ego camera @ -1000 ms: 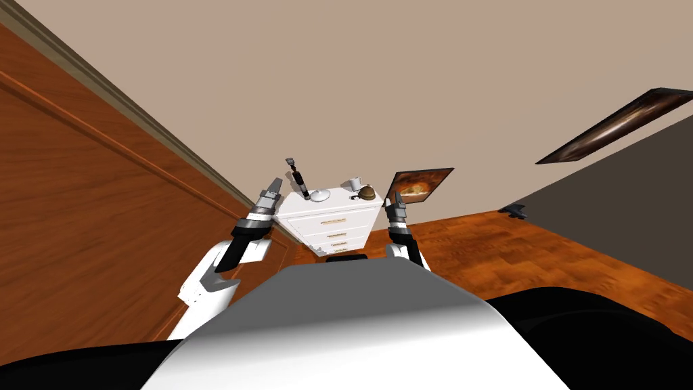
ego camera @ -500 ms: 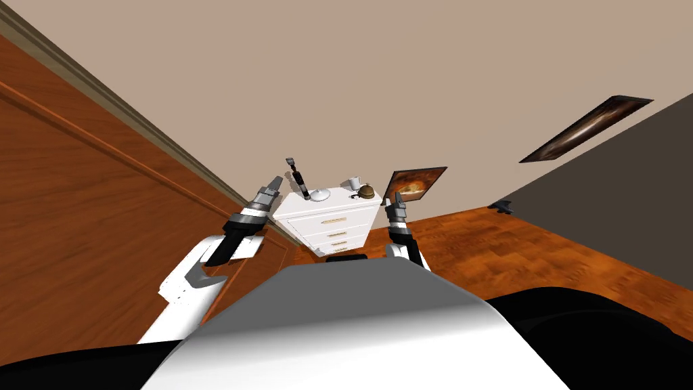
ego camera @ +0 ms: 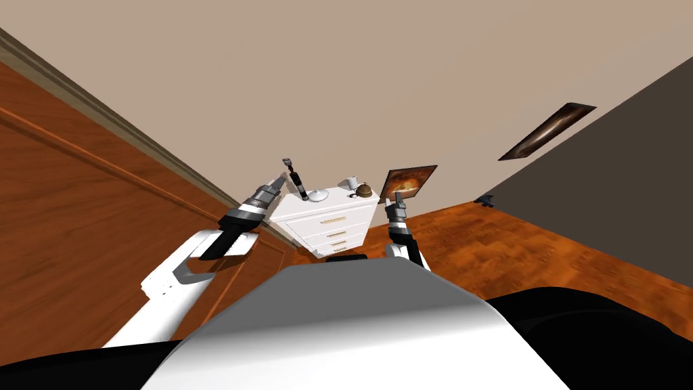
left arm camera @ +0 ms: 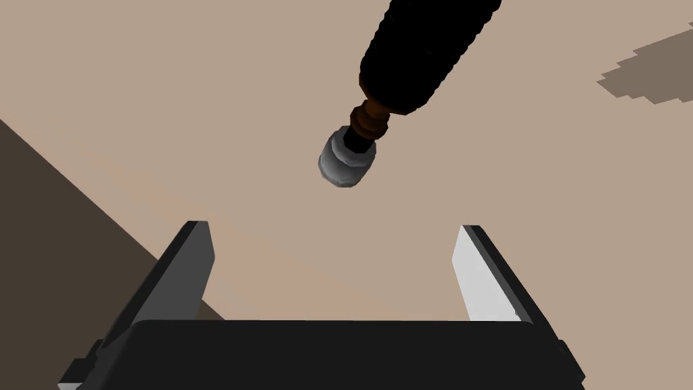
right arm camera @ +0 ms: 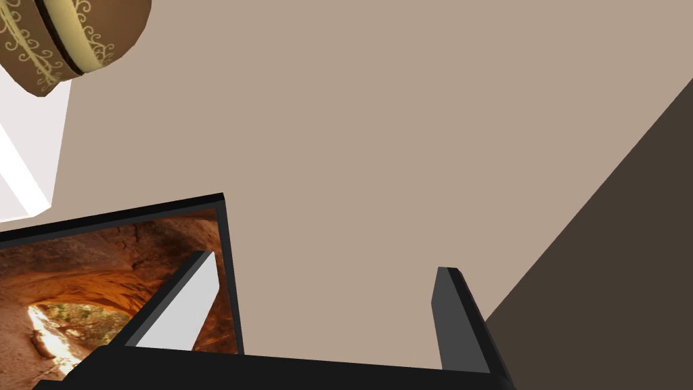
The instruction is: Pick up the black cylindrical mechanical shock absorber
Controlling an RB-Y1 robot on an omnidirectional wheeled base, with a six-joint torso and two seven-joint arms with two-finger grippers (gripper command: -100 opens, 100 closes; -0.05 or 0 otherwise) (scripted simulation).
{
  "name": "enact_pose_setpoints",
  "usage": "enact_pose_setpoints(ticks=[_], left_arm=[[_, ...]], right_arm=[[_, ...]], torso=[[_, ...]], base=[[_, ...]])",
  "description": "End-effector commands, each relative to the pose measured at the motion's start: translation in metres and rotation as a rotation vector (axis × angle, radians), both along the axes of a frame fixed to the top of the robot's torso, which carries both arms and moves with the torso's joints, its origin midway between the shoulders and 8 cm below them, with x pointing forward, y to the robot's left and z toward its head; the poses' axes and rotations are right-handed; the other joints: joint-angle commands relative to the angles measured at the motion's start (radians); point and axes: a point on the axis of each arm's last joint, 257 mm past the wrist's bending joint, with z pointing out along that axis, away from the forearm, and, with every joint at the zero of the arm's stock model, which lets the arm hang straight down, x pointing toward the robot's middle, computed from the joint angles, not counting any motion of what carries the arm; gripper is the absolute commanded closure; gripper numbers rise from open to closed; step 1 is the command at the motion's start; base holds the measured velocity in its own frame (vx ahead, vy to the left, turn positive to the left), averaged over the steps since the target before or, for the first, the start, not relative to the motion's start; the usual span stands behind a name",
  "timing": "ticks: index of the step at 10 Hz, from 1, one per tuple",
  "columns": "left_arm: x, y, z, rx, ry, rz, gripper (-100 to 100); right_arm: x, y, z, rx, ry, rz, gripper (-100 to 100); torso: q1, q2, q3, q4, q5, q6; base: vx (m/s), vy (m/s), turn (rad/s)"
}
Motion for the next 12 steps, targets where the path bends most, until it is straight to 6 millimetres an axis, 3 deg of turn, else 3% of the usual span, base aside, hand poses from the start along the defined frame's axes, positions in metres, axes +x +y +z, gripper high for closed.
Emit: enact_pose_setpoints(ticks=[1,12], left_arm=[[0.006,0.002,-0.004,0.049,0.021,0.008,-100],[0.038,0.023,-0.051,0.353,0.192,0.059,-100]], right_arm=[[0.000,0.000,0.000,0.000,0.000,0.000,0],[0.000,0.000,0.000,0.000,0.000,0.000,0]], torso=[[0.000,0.000,0.000,0.000,0.000,0.000],[0.001,0.000,0.000,0.000,0.000,0.000]], base=[[-0.014,0.038,-0.114],[-0.016,0.041,-0.148]])
